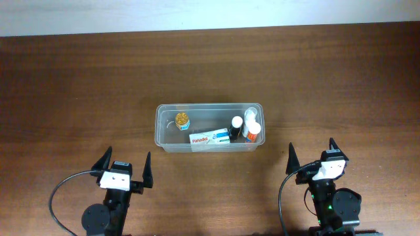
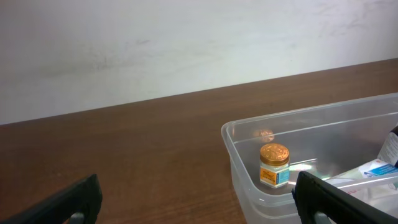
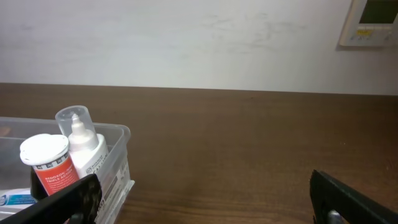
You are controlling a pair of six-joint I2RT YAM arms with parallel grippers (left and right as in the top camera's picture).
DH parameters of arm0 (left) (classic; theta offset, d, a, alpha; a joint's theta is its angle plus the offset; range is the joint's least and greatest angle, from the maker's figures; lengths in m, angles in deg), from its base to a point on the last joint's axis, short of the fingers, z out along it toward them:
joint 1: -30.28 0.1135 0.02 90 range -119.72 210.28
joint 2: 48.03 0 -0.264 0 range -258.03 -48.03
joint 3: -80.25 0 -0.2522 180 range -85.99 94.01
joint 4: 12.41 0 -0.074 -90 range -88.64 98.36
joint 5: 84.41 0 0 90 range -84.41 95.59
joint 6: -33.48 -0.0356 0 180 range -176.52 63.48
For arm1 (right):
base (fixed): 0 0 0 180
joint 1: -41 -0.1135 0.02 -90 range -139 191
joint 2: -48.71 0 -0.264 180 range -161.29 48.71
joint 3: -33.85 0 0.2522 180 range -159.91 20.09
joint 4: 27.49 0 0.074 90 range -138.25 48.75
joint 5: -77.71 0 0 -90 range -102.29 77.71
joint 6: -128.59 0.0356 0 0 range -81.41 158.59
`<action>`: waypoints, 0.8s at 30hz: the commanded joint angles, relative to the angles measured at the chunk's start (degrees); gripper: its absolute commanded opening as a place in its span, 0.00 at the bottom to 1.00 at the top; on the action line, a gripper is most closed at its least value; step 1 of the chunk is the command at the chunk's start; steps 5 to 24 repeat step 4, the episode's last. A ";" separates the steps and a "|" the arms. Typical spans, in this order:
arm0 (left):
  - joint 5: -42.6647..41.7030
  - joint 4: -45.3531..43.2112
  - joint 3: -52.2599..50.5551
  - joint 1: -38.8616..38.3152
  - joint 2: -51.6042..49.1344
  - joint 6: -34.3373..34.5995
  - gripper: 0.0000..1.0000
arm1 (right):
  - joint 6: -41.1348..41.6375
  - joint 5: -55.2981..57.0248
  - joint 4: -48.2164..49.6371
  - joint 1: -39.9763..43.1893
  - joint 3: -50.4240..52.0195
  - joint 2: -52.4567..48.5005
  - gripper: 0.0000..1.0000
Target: Pack container
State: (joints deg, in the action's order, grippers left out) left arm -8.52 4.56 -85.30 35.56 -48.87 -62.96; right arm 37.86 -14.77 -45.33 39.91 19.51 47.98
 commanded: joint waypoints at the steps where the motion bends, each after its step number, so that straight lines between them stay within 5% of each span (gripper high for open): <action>1: 0.37 0.31 -0.17 -0.13 0.50 -0.55 0.99 | -0.35 -0.52 -0.24 0.39 0.26 0.55 0.98; 24: 0.37 0.31 -0.17 -0.13 0.50 -0.57 0.99 | -0.35 -0.52 -0.24 0.39 0.26 0.55 0.98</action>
